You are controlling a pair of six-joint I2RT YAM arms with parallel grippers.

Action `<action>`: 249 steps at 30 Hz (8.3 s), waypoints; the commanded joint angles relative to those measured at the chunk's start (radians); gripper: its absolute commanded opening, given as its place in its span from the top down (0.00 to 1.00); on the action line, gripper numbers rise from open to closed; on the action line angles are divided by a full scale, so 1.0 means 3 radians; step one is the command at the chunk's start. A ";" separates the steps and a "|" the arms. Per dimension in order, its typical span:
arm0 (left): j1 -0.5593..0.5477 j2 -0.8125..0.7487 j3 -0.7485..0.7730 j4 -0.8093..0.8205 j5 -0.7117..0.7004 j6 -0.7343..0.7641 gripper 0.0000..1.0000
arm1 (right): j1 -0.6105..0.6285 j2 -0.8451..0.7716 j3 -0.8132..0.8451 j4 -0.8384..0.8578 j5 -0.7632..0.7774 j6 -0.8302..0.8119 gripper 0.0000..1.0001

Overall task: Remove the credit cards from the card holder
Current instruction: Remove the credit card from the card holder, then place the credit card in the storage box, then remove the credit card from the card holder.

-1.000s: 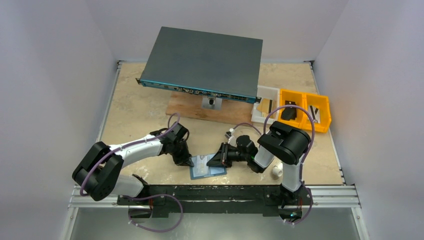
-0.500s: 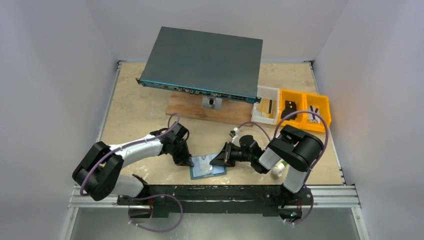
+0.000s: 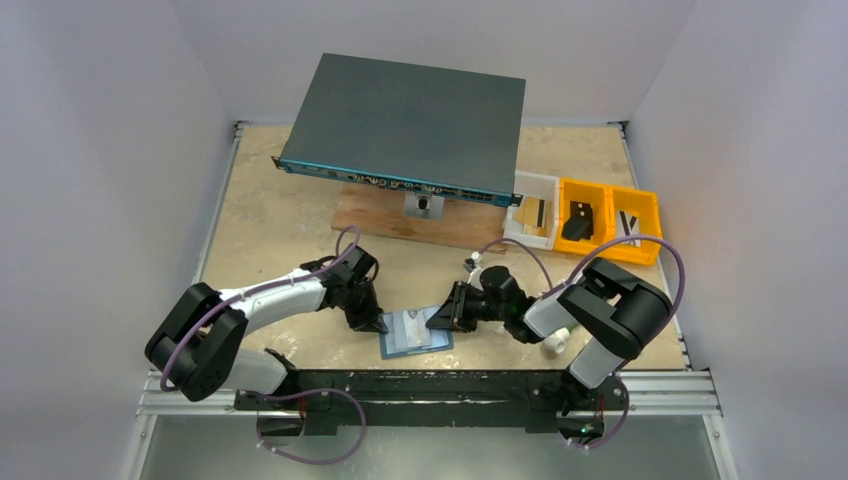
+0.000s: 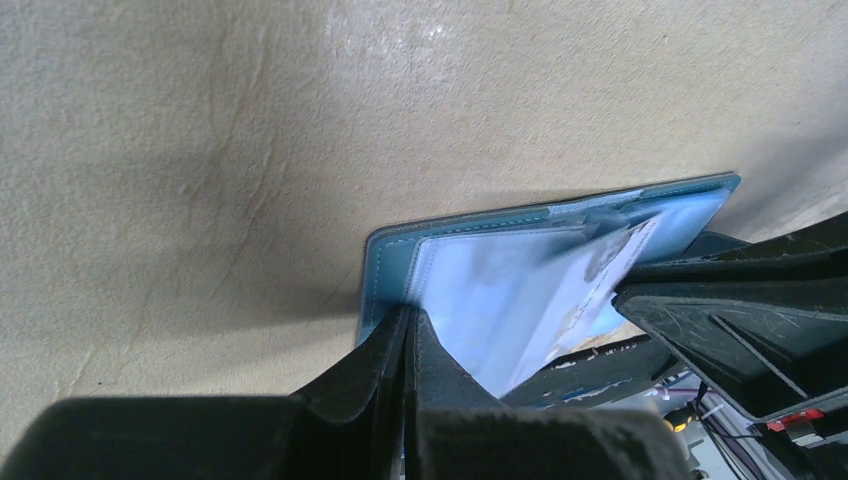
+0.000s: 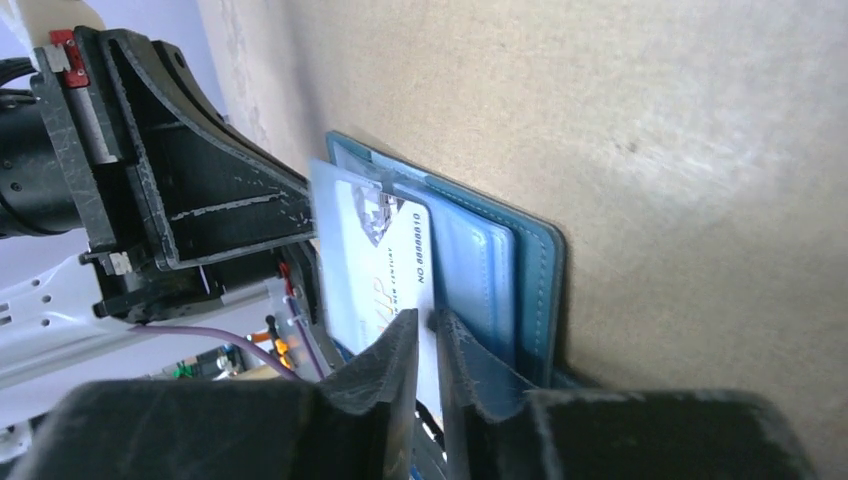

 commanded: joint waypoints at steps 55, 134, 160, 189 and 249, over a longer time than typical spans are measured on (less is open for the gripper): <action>-0.0001 -0.0563 0.0589 -0.0777 -0.0435 0.0555 0.73 | -0.0210 -0.1752 0.0428 -0.2331 0.0710 -0.0598 1.00; 0.0006 -0.0581 0.1098 -0.1187 -0.0210 0.1240 0.35 | -0.2965 0.0098 0.4210 -0.5212 0.3296 -0.2422 0.29; 0.0009 0.0058 0.0315 -0.0263 -0.0493 0.0753 0.80 | 0.0013 -0.1982 0.1133 -0.3868 0.1520 -0.0939 0.43; -0.0879 -0.0391 0.0079 -0.0002 -0.0244 -0.0406 0.94 | 0.1085 -0.0704 0.1686 -0.3647 0.1820 -0.0723 0.38; -0.0656 -0.0121 0.0214 0.0054 -0.0157 -0.0033 0.96 | 0.0983 -0.0065 0.1802 -0.2866 0.1386 -0.0689 1.00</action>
